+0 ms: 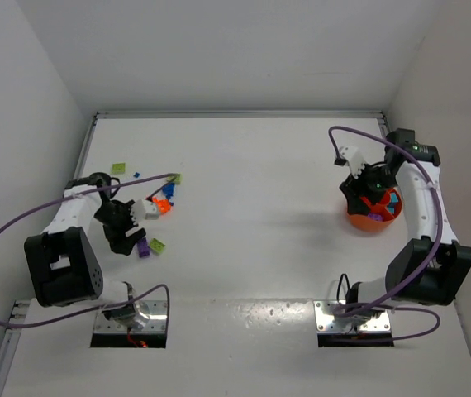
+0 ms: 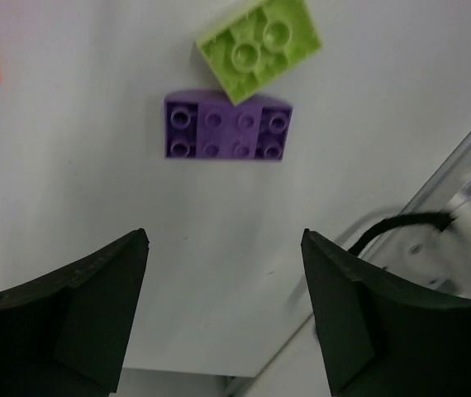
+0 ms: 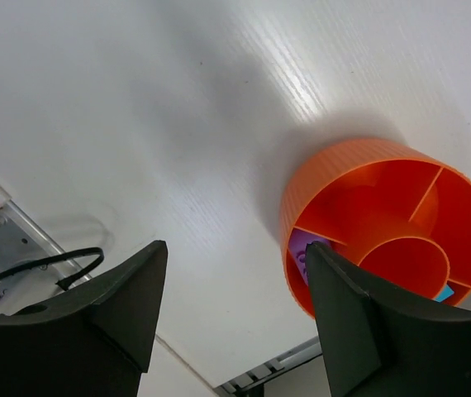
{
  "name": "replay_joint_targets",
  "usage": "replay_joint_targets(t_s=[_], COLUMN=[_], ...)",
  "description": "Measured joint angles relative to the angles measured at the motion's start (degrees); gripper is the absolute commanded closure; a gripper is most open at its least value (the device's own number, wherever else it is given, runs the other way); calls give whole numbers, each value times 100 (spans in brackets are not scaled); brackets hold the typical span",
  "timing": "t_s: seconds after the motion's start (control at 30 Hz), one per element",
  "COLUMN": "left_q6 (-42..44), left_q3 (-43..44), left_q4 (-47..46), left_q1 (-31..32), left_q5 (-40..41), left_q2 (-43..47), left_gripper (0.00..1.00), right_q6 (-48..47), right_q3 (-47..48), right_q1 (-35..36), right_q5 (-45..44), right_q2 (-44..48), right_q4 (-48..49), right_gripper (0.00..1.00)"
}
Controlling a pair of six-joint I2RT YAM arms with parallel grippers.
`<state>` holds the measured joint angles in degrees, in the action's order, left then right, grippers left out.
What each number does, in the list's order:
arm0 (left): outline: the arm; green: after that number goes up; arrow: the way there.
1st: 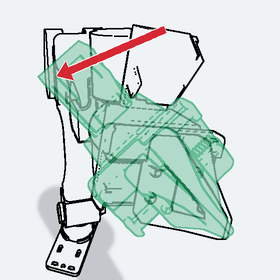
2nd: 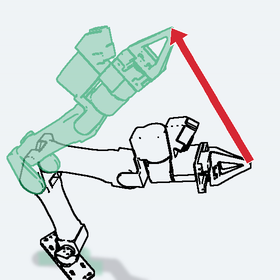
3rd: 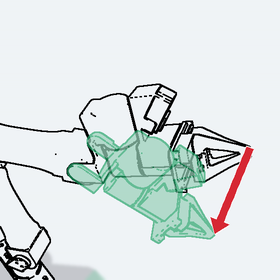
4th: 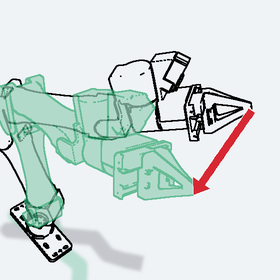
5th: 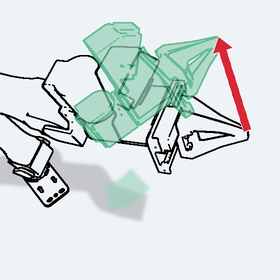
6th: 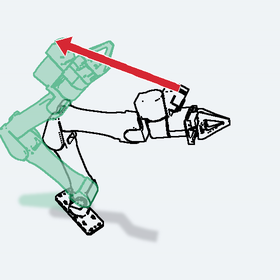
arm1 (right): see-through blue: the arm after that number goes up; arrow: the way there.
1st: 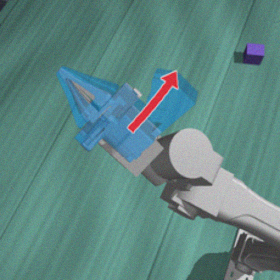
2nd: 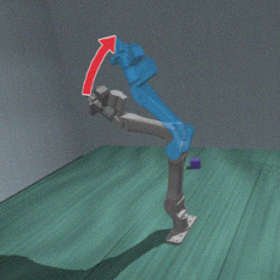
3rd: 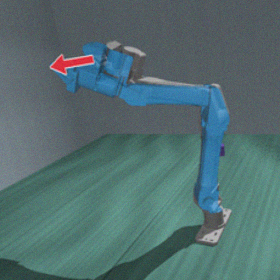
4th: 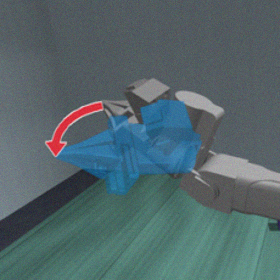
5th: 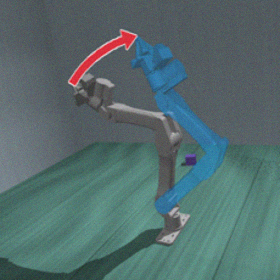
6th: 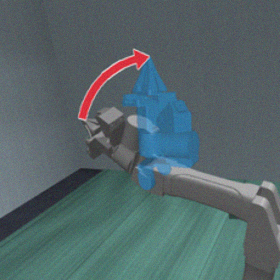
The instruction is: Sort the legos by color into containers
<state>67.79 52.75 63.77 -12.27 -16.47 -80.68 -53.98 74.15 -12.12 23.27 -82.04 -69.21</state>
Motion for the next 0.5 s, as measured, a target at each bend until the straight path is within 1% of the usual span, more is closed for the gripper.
replay_joint_targets(t_s=[0.13, 0.2, 0.27, 0.37, 0.5], left_q6=[1777, 2636, 3296, 3888, 4242], left_q3=[0, -7, -85, -363, -603], left_q4=[153, 166, 26, -232, -350], left_q1=[-514, -551, -551, -535, -396], left_q5=[149, 175, 177, 199, 258], left_q2=[33, 83, 249, 584, 664], left_gripper=[20, 16, 15, 15, 15], right_q6=[24, 24, 26, 70, 184], right_q3=[-68, -68, -68, -68, -68], right_q1=[33, 37, 37, 66, 105], right_q5=[0, 0, 0, 0, 2], right_q2=[26, 26, 20, -31, -144], right_q4=[2, 0, 0, 11, 20], right_gripper=[32, 32, 32, 32, 32])
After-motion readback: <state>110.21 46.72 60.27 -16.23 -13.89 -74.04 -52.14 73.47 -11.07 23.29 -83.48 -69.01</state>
